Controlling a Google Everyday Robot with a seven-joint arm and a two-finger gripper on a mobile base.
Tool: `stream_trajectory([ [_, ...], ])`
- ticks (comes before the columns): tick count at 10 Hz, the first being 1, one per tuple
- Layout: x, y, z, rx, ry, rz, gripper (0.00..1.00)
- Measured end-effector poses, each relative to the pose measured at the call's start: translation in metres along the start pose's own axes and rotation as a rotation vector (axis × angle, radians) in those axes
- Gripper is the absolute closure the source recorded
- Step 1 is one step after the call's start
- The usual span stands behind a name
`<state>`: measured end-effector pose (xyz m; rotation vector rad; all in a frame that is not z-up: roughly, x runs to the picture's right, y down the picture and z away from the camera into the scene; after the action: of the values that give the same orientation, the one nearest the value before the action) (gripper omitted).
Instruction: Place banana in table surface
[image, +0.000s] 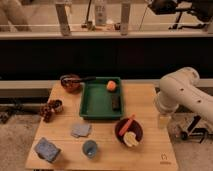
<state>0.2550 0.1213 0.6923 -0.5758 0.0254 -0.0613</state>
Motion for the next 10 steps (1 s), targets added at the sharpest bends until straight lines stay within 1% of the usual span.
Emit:
stream_trajectory([
  [2, -0.005, 0.002, 0.006, -0.005, 0.001, -0.027, 0.2],
  [5, -0.021, 0.002, 0.004, -0.003, -0.012, -0.073, 0.2],
  [9, -0.047, -0.001, 0.008, -0.003, -0.034, -0.134, 0.2],
  [10, -0.049, 0.0, 0.009, -0.003, -0.037, -0.138, 0.2],
])
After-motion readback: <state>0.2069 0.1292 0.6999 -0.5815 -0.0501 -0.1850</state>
